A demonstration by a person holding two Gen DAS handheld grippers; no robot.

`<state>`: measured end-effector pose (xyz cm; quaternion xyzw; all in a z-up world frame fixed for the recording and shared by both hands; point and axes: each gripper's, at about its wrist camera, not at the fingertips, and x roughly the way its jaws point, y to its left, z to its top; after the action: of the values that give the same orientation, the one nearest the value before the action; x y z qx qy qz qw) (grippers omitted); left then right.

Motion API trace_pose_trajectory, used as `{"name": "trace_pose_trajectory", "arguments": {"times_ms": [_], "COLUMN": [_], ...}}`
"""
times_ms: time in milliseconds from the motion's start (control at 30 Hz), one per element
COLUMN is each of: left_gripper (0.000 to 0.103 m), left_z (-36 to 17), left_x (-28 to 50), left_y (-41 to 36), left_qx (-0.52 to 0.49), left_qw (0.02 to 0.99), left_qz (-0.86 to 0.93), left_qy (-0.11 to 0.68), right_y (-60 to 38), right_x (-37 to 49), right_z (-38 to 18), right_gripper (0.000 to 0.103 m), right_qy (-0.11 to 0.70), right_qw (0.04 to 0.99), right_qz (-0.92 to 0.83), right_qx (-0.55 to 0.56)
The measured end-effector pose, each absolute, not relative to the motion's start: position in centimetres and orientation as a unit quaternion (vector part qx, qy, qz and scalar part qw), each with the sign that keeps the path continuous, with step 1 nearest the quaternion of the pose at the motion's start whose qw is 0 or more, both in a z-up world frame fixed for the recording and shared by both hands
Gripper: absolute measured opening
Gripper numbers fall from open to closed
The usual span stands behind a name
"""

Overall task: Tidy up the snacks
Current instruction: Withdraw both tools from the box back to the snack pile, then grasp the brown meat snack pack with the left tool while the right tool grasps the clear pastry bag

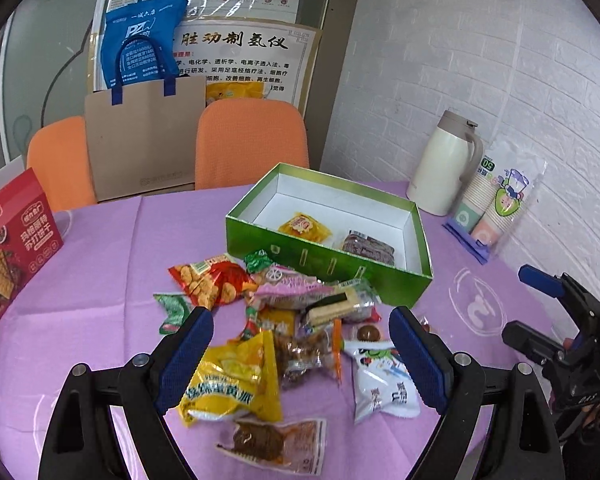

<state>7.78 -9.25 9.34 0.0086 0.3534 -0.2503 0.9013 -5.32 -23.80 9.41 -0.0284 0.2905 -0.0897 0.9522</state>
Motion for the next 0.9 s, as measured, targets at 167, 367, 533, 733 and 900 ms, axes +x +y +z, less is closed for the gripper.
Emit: {"name": "trace_pose_trajectory", "arguments": {"times_ms": [167, 367, 533, 733, 900], "left_gripper": [0.092, 0.092, 0.091, 0.082, 0.075], "left_z": [6.7, 2.3, -0.8, -2.0, -2.5], "left_x": [5.1, 3.6, 3.2, 3.4, 5.0], "left_y": [-7.2, -4.3, -2.9, -3.0, -4.1], "left_qx": [0.013, -0.032, -0.095, -0.125, -0.121], "left_qw": [0.897, 0.874, 0.85, 0.844, 0.842], "left_qz": [-0.23, -0.212, -0.202, -0.192, -0.182], "left_qy": [0.378, 0.435, 0.477, 0.485, 0.493], "right_y": [-22.8, -23.6, -24.9, -27.1, -28.8], "right_x": [-7.0, -7.1, -5.4, -2.6, -0.9], "right_z": [7.9, 5.0, 2.7, 1.6, 0.3], "right_gripper": [0.102, 0.102, 0.102, 0.1, 0.077], "right_qy": [0.284, 0.34, 0.371, 0.387, 0.405], "right_qw": [0.955, 0.935, 0.921, 0.914, 0.906], "right_qz": [-0.077, -0.088, -0.114, -0.121, -0.121], "right_qx": [-0.041, -0.037, -0.039, -0.007, 0.027]}}
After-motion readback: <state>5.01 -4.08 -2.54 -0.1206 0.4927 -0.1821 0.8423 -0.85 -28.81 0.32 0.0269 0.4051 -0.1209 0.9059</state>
